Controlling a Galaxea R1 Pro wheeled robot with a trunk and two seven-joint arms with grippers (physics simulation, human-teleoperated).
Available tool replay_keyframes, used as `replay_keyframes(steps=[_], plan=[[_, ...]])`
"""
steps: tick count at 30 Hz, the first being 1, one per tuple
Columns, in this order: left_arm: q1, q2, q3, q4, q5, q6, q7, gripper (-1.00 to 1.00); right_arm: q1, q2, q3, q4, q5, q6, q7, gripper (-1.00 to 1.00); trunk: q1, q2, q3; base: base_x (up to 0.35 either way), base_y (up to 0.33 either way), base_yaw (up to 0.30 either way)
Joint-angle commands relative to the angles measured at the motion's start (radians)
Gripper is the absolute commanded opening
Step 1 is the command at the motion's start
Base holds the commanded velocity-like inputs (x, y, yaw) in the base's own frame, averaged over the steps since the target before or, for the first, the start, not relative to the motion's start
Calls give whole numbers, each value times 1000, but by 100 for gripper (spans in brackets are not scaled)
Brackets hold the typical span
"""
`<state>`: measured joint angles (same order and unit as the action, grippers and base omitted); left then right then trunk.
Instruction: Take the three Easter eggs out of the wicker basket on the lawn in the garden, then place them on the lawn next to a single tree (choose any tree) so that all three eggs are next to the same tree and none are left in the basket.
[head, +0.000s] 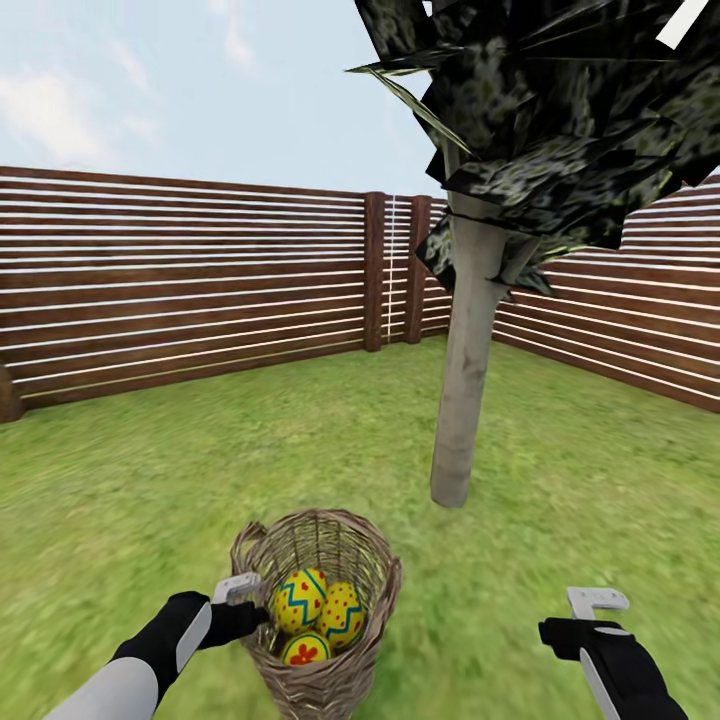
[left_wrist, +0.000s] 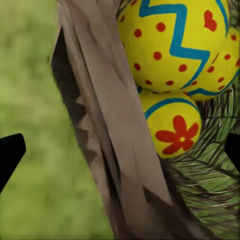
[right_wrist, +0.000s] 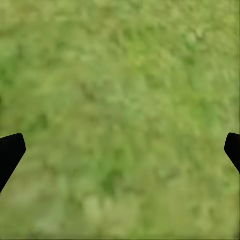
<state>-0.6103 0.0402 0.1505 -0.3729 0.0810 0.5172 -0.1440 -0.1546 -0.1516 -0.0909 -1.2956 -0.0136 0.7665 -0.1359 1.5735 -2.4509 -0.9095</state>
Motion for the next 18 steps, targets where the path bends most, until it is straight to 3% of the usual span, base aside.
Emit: replay_keyframes(steps=[1,18], plan=[[0,0,4,-1,8,7,0,100,0,0,1,1,-2,5,-4,100,-4,7,2,0,0,0],[0,-2,4,-1,8,7,0,100,-1,1,23,10,-2,2,-5,100,-69,126,55,0,0,0]])
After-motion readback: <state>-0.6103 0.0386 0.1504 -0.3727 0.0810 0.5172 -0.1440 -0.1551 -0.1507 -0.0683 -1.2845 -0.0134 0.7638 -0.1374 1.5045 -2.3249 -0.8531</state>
